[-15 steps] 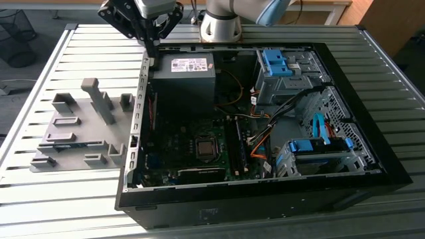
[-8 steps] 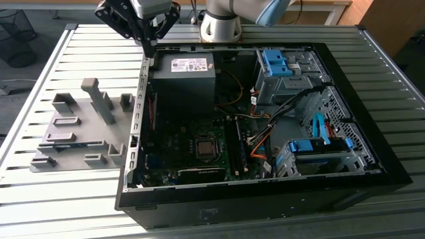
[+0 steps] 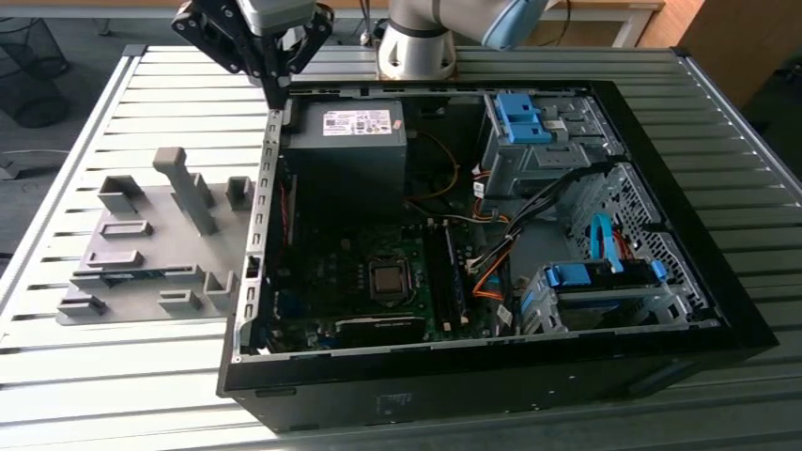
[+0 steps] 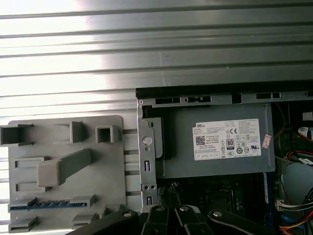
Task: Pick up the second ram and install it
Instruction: 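Reach for the second ram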
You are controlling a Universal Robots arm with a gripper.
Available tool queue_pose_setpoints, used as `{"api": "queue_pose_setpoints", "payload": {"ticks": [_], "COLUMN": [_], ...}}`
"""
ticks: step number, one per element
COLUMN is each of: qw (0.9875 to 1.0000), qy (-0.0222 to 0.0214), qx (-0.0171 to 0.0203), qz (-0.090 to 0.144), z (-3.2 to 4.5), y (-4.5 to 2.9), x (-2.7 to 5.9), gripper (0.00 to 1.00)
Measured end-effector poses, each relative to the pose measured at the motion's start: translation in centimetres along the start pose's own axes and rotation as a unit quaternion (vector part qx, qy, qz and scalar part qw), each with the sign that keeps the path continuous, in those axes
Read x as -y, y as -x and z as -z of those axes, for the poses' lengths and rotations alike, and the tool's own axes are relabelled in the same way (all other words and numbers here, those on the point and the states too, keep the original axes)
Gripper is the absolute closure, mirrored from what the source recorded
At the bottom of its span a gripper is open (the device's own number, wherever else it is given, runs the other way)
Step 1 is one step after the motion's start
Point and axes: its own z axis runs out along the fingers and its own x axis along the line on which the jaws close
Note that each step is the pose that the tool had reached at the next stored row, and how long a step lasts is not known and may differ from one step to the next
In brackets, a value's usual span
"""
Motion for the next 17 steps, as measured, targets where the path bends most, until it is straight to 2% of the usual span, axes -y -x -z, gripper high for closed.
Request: {"api": "queue_pose_setpoints", "payload": {"ticks": [17], "qw": [1.0], "qy": [0.0], "qx": [0.0], "qz": [0.0], "z": [-0.02], "y": [-1.12], "x": [0.09], "gripper": [0.89]}}
